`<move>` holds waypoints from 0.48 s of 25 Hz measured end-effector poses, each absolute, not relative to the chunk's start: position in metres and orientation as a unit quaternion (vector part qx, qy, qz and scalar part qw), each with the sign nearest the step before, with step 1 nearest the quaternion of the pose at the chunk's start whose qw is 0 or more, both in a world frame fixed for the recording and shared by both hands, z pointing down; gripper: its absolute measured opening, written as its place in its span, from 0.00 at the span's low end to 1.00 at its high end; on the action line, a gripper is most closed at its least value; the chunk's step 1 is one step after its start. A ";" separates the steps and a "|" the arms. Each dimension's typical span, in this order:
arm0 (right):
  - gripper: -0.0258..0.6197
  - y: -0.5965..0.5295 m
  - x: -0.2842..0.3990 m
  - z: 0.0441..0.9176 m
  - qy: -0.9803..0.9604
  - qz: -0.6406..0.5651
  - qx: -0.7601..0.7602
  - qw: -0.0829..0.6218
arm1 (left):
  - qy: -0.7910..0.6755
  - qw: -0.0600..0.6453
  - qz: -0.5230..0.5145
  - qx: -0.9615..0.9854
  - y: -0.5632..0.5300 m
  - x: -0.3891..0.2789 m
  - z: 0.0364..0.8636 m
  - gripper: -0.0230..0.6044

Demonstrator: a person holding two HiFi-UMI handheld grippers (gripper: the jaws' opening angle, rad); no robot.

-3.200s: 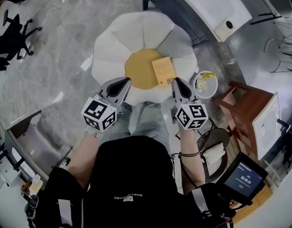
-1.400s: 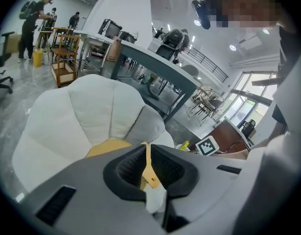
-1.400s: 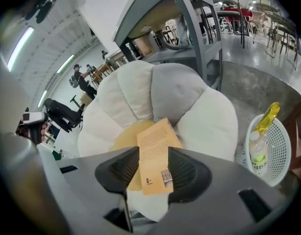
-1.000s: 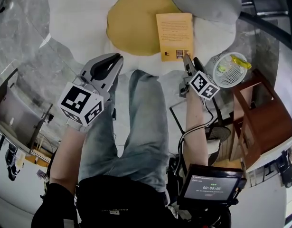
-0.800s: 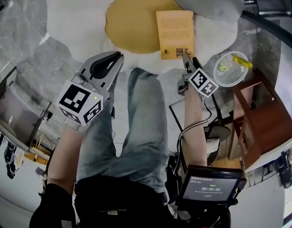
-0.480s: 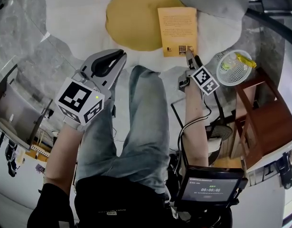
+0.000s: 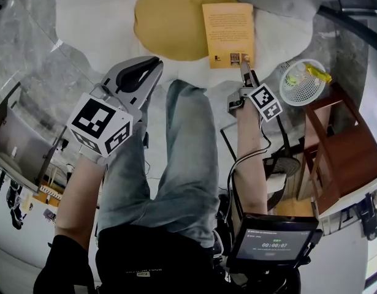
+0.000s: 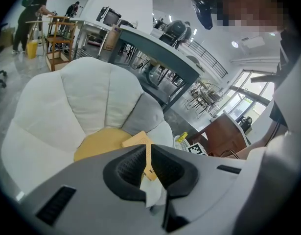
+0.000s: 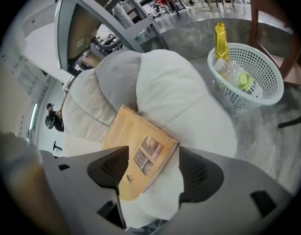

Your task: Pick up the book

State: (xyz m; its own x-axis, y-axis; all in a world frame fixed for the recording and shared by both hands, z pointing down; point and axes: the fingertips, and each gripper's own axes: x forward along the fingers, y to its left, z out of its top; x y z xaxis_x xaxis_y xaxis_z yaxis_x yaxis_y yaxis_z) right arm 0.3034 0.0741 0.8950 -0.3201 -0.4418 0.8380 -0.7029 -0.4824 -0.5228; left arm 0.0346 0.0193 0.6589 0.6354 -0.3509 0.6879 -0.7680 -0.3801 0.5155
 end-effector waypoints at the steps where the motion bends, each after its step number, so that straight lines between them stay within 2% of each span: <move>1: 0.52 0.079 0.302 0.897 -0.493 0.647 0.573 0.098 | -0.351 0.432 0.243 0.795 0.020 0.034 0.660 0.07; 12: 0.52 0.096 0.284 0.930 -0.454 0.701 0.550 0.011 | -0.357 0.436 0.262 0.784 0.033 0.022 0.666 0.07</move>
State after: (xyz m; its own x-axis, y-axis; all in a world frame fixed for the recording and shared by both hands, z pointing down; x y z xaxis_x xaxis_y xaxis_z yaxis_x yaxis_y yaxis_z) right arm 0.2836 0.0963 0.9296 -0.3949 -0.4832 0.7814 -0.5148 -0.5880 -0.6238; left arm 0.0215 0.0327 0.6662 0.6085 -0.3313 0.7211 -0.7874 -0.3653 0.4966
